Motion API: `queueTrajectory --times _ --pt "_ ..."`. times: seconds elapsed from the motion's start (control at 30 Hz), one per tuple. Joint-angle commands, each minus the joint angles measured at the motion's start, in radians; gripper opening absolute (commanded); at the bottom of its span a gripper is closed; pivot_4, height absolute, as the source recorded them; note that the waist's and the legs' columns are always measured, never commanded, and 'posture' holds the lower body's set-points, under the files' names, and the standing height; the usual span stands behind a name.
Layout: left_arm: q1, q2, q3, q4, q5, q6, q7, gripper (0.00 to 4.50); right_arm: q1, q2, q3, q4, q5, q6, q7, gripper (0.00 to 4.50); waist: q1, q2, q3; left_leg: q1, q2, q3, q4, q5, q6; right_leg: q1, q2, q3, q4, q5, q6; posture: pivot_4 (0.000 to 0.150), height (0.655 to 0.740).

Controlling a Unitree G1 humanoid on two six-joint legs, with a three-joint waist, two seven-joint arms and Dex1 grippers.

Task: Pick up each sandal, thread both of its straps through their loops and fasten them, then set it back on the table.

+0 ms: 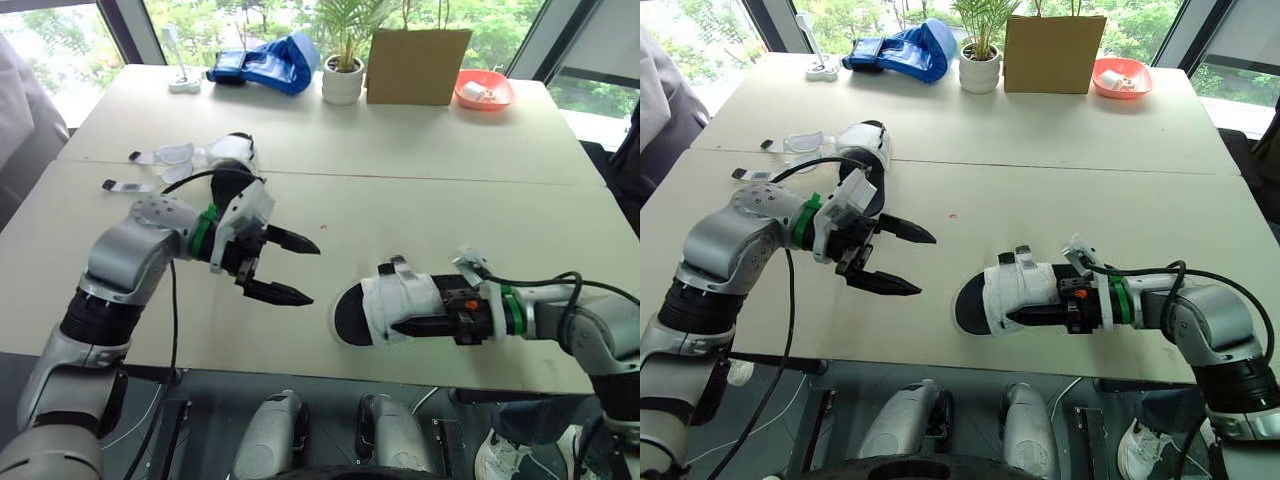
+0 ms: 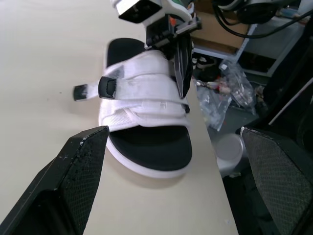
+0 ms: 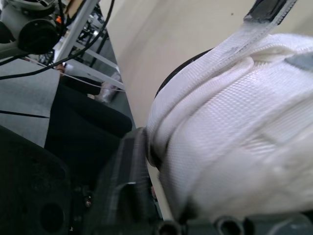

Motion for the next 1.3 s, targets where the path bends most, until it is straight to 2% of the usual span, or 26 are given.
queueTrajectory --times 0.03,0.1,0.2,0.33,0.43,0.53,0.77,0.8,0.83,1.03,1.07,1.2,1.3 --pt "-0.009 0.003 0.002 -0.013 0.0 -0.014 0.008 4.5 -0.028 0.047 -0.072 -0.042 0.068 0.011 -0.057 0.02 0.0 0.0 0.0 0.0 0.0 0.0 0.0 0.0 0.0 0.0 0.0 0.0 0.0 0.0 0.0 0.15 0.7214" --pt "-0.004 -0.001 0.008 -0.005 0.006 -0.027 0.019 4.5 -0.041 0.109 -0.145 -0.067 0.125 0.028 -0.153 0.02 0.0 0.0 0.0 0.0 0.0 0.0 0.0 0.001 -0.001 0.0 0.002 0.0 0.0 0.0 0.0 0.15 0.7214" --pt "-0.006 -0.03 0.031 0.012 0.004 -0.033 0.068 4.5 -0.102 0.272 -0.265 -0.073 0.148 -0.004 -0.429 0.02 -0.001 0.001 0.001 0.0 0.0 -0.001 0.0 0.001 -0.002 0.0 0.002 0.0 0.001 0.0 0.0 0.15 0.7214" --pt "-0.023 -0.114 0.099 0.039 -0.034 0.0 0.197 4.5 -0.254 0.545 -0.427 0.016 0.04 -0.152 -0.948 0.02 0.0 0.001 0.001 0.001 0.001 -0.001 -0.001 0.003 -0.005 0.0 0.003 0.001 0.002 0.0 0.0 0.15 0.7214" --pt "-0.028 -0.133 0.11 0.036 -0.045 0.008 0.224 4.5 -0.341 0.664 -0.523 0.116 -0.016 -0.297 -1.179 0.02 0.0 0.002 0.001 0.001 0.0 -0.003 -0.003 0.004 -0.008 -0.001 0.005 0.001 0.002 0.0 -0.001 0.15 0.7214" --pt "-0.043 -0.144 0.105 0.049 -0.042 0.0 0.24 4.5 -0.405 0.71 -0.566 0.236 -0.053 -0.42 -1.267 0.02 -0.004 0.002 0.001 0.001 0.0 -0.003 -0.007 0.005 -0.009 0.0 0.007 -0.001 0.002 0.0 -0.001 0.15 0.7214" --pt "-0.076 -0.16 0.096 0.091 -0.025 -0.026 0.257 4.5 -0.45 0.698 -0.569 0.45 -0.109 -0.585 -1.243 0.02 -0.058 0.004 0.002 0.01 0.001 0.003 -0.021 0.008 -0.012 0.0 0.008 0.004 0.002 -0.001 -0.002 0.15 0.7214" --pt "-0.079 -0.161 0.096 0.096 -0.024 -0.029 0.257 4.5 -0.423 0.689 -0.547 0.439 -0.128 -0.591 -1.219 0.9 -0.06 0.004 0.002 0.012 0.002 0.004 -0.023 0.009 -0.013 0.0 0.009 0.005 0.002 -0.003 -0.004 0.15 0.7214" --pt "-0.083 -0.163 0.095 0.101 -0.019 -0.031 0.262 4.5 -0.405 0.684 -0.532 0.43 -0.139 -0.596 -1.203 1.17 -0.059 0.005 0.002 0.012 0.002 0.005 -0.024 0.009 -0.014 -0.001 0.009 0.005 0.002 -0.003 -0.005 0.15 0.7214" --pt "-0.084 -0.151 0.095 0.096 -0.003 -0.029 0.273 4.5 -0.267 0.685 -0.455 0.241 -0.147 -0.541 -1.196 4.18 -0.052 0.005 0.002 0.012 0.003 0.005 -0.023 0.009 -0.014 -0.001 0.009 0.006 0.003 -0.003 -0.005 0.15 0.7214" --pt "-0.083 -0.15 0.099 0.095 -0.002 -0.028 0.279 4.5 -0.243 0.685 -0.44 0.195 -0.146 -0.523 -1.203 4.46 -0.051 0.005 0.002 0.012 0.003 0.005 -0.023 0.009 -0.014 -0.001 0.009 0.006 0.003 -0.003 -0.005 0.15 0.7214" --pt "-0.042 -0.13 0.119 0.053 -0.006 -0.02 0.306 4.5 -0.103 0.655 -0.4 -0.08 -0.123 -0.421 -1.241 4.46 -0.049 0.005 0.002 0.012 0.003 0.005 -0.022 0.009 -0.015 -0.001 0.009 0.007 0.003 -0.003 -0.005 0.15 0.7214" --pt "0.012 -0.111 0.14 0.001 -0.005 -0.015 0.352 4.5 0.02 0.536 -0.375 -0.301 -0.127 -0.348 -1.186 4.46 -0.047 0.005 0.002 0.012 0.003 0.004 -0.023 0.009 -0.015 -0.001 0.008 0.007 0.003 -0.003 -0.005 0.15 0.7214"
